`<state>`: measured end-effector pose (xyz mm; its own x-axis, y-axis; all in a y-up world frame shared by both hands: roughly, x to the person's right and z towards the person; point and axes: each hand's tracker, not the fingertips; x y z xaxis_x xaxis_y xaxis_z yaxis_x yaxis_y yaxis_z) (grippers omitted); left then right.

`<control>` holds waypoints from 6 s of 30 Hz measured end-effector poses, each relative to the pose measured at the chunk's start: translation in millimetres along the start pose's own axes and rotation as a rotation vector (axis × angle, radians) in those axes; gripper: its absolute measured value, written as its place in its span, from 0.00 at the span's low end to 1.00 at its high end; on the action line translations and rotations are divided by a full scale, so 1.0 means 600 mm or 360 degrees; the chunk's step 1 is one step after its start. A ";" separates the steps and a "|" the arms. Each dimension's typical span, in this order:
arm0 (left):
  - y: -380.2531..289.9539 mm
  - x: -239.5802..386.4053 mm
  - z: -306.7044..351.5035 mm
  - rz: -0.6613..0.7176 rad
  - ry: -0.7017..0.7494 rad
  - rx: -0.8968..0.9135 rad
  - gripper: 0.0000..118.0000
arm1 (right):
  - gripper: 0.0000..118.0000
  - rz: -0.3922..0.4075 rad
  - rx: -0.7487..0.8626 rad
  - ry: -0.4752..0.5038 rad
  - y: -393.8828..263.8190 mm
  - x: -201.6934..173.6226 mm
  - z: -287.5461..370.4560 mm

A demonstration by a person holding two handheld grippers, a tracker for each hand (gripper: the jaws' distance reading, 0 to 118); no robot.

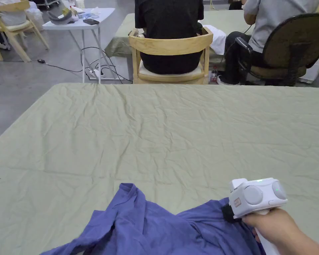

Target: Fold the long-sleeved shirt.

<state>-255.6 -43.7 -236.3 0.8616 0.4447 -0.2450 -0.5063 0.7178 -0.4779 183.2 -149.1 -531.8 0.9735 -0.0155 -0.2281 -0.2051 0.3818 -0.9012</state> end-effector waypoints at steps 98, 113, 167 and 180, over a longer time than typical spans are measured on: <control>-0.057 0.092 -0.114 -0.0496 -0.0237 -0.0565 0.17 | 0.03 -0.0583 0.0272 -0.0069 -0.521 0.091 0.265; -0.086 0.366 -0.565 -0.0777 -0.0020 -0.1032 0.69 | 0.03 -0.0693 0.0239 -0.0037 -0.490 0.120 0.237; 0.607 0.428 0.191 -0.0308 -0.0547 0.0902 0.07 | 0.09 -0.0371 0.1647 -0.0296 0.036 0.064 0.970; 0.724 0.527 -0.009 -0.0288 -0.0501 0.0813 0.07 | 0.09 -0.0457 0.1471 -0.0588 0.293 0.132 0.959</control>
<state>-202.7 405.9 -526.0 0.9226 0.3729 0.0992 -0.3742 0.9273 -0.0057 282.7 448.1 -496.2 0.9758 0.0069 0.2183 0.0454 0.9713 -0.2336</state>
